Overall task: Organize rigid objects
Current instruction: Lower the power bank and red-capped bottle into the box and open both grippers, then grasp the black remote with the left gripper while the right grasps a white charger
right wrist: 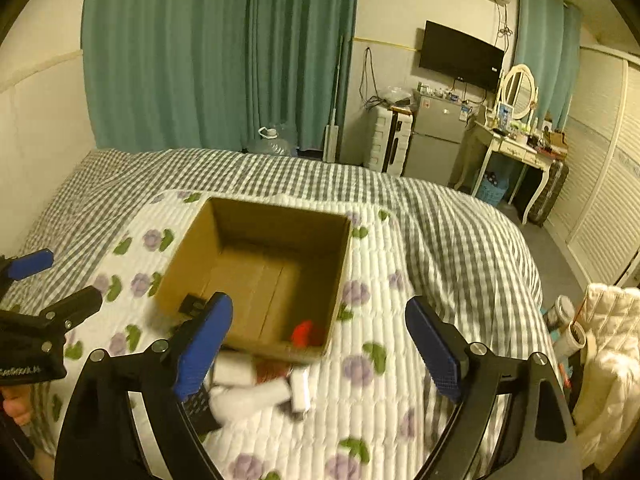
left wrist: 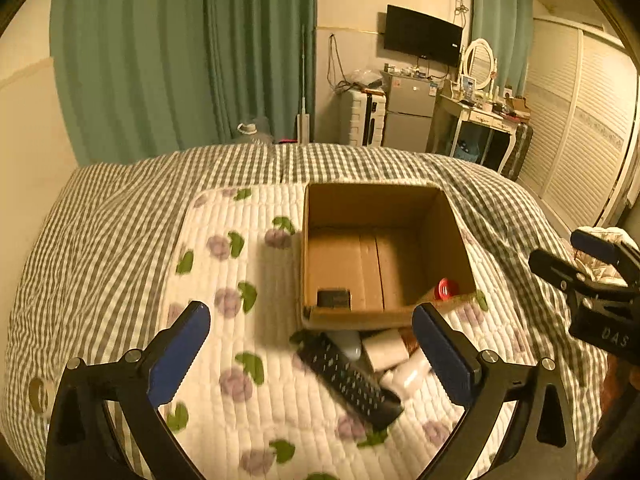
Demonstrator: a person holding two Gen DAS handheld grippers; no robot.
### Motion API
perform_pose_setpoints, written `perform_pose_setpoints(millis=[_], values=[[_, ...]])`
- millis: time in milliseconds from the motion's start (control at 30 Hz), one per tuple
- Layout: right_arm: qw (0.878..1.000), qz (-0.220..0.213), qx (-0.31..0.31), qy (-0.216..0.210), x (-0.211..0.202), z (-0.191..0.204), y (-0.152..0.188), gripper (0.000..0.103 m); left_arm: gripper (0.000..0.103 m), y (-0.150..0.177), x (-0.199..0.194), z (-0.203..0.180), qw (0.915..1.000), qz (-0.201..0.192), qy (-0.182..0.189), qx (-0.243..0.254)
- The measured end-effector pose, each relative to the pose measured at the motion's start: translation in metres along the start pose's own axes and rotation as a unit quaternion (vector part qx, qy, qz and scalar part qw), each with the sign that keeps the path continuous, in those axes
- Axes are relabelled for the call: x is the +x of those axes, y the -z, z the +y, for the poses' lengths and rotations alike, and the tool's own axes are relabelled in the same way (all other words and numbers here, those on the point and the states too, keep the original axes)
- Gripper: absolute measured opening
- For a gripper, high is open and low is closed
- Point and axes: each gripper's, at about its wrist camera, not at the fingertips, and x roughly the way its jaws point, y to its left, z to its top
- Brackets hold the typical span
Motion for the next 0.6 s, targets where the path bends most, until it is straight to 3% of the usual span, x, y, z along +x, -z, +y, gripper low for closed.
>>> perform_pose_setpoints(millis=[100, 233, 433, 600], values=[[1.0, 0.009, -0.012, 0.001, -0.006, 0.008, 0.017, 0.088, 0.103, 0.017, 0.0, 0.001, 0.9997, 0.013, -0.015, -0.011], [0.999, 0.003, -0.017, 0.035, 0.004, 0.014, 0.038, 0.088, 0.103, 0.043, 0.016, 0.007, 0.9974, 0.037, -0.038, -0.049], [0.998, 0.035, -0.057, 0.011, 0.054, 0.016, 0.065, 0.088, 0.103, 0.073, 0.06, 0.005, 0.9927, 0.08, -0.062, -0.066], [0.992, 0.09, -0.082, -0.011, 0.106, 0.007, 0.088, 0.088, 0.102, 0.088, 0.087, 0.002, 0.9894, 0.106, -0.056, -0.082]])
